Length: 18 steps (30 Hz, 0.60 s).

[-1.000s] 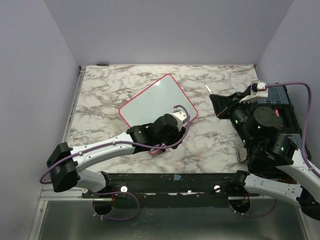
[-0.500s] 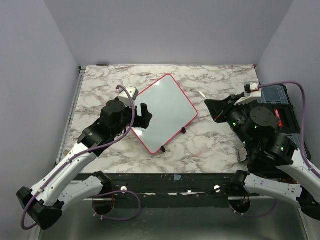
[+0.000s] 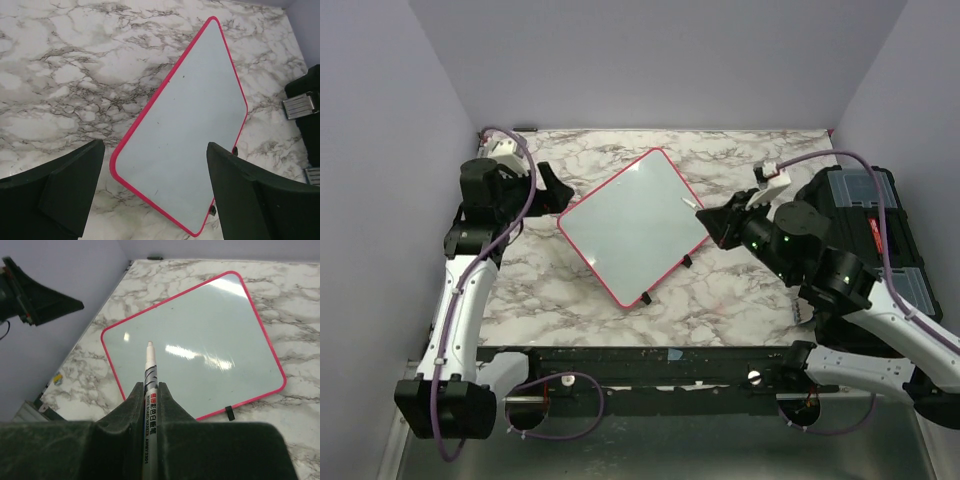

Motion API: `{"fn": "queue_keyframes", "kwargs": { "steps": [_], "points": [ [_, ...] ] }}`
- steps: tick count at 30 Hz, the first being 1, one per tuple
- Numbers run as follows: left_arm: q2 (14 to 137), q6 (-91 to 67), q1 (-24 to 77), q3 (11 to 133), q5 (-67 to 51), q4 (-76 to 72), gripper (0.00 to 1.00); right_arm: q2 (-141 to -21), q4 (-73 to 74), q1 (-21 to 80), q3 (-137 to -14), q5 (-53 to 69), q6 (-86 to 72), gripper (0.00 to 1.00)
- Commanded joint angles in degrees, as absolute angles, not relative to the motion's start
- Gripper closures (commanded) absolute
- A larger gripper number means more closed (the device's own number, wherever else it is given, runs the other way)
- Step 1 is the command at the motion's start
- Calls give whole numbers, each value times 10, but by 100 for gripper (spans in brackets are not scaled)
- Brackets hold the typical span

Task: Write a sentence on the whiteboard
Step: Hold the whiteboard on the whiteboard stand.

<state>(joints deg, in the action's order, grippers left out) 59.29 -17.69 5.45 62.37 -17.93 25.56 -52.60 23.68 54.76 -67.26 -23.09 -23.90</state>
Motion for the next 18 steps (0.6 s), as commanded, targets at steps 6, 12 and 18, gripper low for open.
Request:
{"fn": "queue_keyframes", "kwargs": {
  "steps": [6, 12, 18],
  "points": [
    [717, -221, -43, 662, -383, 138, 16, -597, 224, 550, -669, -80, -218, 99],
    [842, -211, -45, 719, -444, 137, 24, -603, 228, 549, -665, -67, -223, 99],
    [920, -232, -45, 725, -504, 90, 33, -601, 231, 549, -655, -62, -232, 99]
  ]
}}
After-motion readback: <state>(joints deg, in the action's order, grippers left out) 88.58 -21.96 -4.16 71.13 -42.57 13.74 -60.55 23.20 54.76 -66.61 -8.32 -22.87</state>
